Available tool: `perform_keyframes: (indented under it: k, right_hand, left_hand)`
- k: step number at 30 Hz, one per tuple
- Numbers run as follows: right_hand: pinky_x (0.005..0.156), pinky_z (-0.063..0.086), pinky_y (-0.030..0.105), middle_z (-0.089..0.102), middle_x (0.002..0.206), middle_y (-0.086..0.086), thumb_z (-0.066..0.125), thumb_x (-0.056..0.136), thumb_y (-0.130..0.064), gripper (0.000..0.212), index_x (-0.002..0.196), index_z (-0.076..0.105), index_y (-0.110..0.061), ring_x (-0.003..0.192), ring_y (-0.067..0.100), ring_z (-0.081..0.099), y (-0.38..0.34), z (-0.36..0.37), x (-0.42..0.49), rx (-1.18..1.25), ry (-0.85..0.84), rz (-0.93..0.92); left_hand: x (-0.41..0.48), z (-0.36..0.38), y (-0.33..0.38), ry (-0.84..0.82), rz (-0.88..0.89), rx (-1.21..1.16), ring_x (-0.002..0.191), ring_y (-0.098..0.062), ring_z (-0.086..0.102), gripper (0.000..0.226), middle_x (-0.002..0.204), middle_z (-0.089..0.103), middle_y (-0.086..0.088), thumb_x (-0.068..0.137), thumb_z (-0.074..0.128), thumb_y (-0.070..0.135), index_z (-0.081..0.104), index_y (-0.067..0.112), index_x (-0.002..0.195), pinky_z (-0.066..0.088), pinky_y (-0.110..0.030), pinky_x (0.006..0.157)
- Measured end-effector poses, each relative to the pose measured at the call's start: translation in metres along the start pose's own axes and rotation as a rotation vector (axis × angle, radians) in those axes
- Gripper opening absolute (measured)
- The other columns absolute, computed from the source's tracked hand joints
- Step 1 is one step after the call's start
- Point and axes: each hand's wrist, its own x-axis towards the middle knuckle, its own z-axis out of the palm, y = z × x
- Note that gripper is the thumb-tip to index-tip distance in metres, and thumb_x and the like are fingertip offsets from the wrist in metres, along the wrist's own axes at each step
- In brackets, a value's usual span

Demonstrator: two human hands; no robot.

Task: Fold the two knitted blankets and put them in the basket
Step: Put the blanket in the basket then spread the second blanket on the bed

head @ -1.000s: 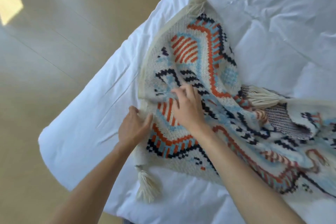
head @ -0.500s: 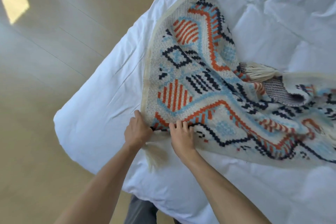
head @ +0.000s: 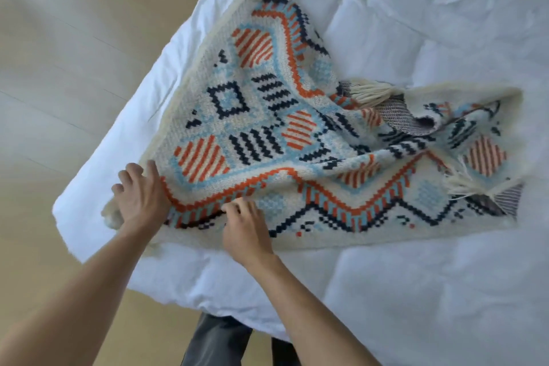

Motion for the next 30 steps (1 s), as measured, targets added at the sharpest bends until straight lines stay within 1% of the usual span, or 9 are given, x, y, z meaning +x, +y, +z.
perform_keyframes:
  k: [7, 10, 12, 14, 17, 23, 25, 27, 30]
  right_hand:
    - [0.094, 0.033, 0.033, 0.044, 0.126, 0.008, 0.052, 0.084, -0.004, 0.038, 0.121, 0.049, -0.012, 0.114, 0.026, 0.039, 0.156, -0.056, -0.063, -0.215, 0.084, 0.258]
    - [0.092, 0.034, 0.034, 0.042, 0.127, 0.008, 0.057, 0.079, -0.002, 0.045, 0.121, 0.048, -0.014, 0.115, 0.027, 0.039, 0.212, -0.077, -0.091, -0.303, 0.098, 0.330]
    - [0.094, 0.034, 0.036, 0.041, 0.129, 0.009, 0.061, 0.075, -0.002, 0.053, 0.125, 0.047, -0.015, 0.118, 0.029, 0.038, 0.248, -0.091, -0.106, -0.333, 0.122, 0.369]
    - [0.095, 0.034, 0.037, 0.040, 0.129, 0.010, 0.064, 0.073, -0.002, 0.059, 0.128, 0.045, -0.016, 0.118, 0.030, 0.039, 0.282, -0.107, -0.121, -0.357, 0.142, 0.412]
    - [0.094, 0.036, 0.038, 0.040, 0.131, 0.013, 0.063, 0.072, 0.001, 0.061, 0.127, 0.046, -0.016, 0.118, 0.032, 0.040, 0.332, -0.130, -0.143, -0.358, 0.162, 0.446]
    - [0.100, 0.034, 0.037, 0.037, 0.137, 0.014, 0.061, 0.073, 0.000, 0.067, 0.135, 0.040, -0.015, 0.124, 0.032, 0.036, 0.439, -0.174, -0.183, -0.406, 0.162, 0.477]
    - [0.101, 0.032, 0.038, 0.038, 0.136, 0.015, 0.060, 0.074, 0.001, 0.066, 0.134, 0.039, -0.013, 0.122, 0.033, 0.037, 0.465, -0.186, -0.186, -0.479, 0.125, 0.421]
    - [0.103, 0.029, 0.040, 0.039, 0.133, 0.016, 0.061, 0.073, 0.001, 0.064, 0.132, 0.039, -0.011, 0.120, 0.033, 0.038, 0.486, -0.195, -0.185, -0.557, 0.095, 0.359]
    - [0.102, 0.031, 0.043, 0.043, 0.129, 0.017, 0.057, 0.079, 0.001, 0.055, 0.132, 0.041, -0.007, 0.118, 0.035, 0.040, 0.506, -0.207, -0.182, -0.598, 0.139, 0.377]
  left_hand:
    - [-0.046, 0.018, 0.119, -0.124, 0.276, -0.191, 0.095, -0.029, 0.047, 0.029, 0.108, 0.046, -0.014, 0.090, 0.046, 0.012, 0.040, 0.006, 0.117, 0.045, -0.038, 0.072]
    - [-0.079, 0.035, 0.171, -0.177, 0.399, -0.185, 0.100, -0.029, 0.047, 0.035, 0.113, 0.048, -0.013, 0.084, 0.045, 0.006, 0.041, 0.007, 0.119, 0.044, -0.037, 0.076]
    - [-0.102, 0.045, 0.205, -0.217, 0.458, -0.185, 0.100, -0.026, 0.046, 0.033, 0.113, 0.048, -0.012, 0.085, 0.044, 0.007, 0.042, 0.008, 0.117, 0.042, -0.033, 0.072]
    - [-0.123, 0.054, 0.238, -0.248, 0.506, -0.164, 0.104, -0.025, 0.042, 0.036, 0.116, 0.044, -0.010, 0.086, 0.045, 0.012, 0.039, 0.010, 0.121, 0.041, -0.033, 0.074]
    - [-0.153, 0.065, 0.284, -0.213, 0.586, -0.087, 0.107, -0.024, 0.038, 0.044, 0.119, 0.040, -0.008, 0.085, 0.051, 0.021, 0.037, 0.012, 0.126, 0.040, -0.033, 0.087]
    - [-0.203, 0.081, 0.370, -0.121, 0.642, 0.049, 0.113, -0.028, 0.037, 0.062, 0.126, 0.037, -0.009, 0.080, 0.062, 0.043, 0.037, 0.016, 0.129, 0.039, -0.039, 0.092]
    - [-0.209, 0.083, 0.393, -0.095, 0.624, 0.040, 0.111, -0.028, 0.037, 0.060, 0.123, 0.037, -0.010, 0.080, 0.063, 0.040, 0.038, 0.016, 0.129, 0.040, -0.040, 0.089]
    - [-0.213, 0.083, 0.410, -0.057, 0.621, 0.039, 0.107, -0.028, 0.039, 0.052, 0.121, 0.038, -0.011, 0.083, 0.060, 0.028, 0.039, 0.016, 0.128, 0.041, -0.040, 0.085]
    - [-0.214, 0.082, 0.427, -0.030, 0.618, 0.064, 0.105, -0.029, 0.041, 0.040, 0.119, 0.041, -0.012, 0.088, 0.047, 0.010, 0.041, 0.012, 0.128, 0.044, -0.040, 0.082]
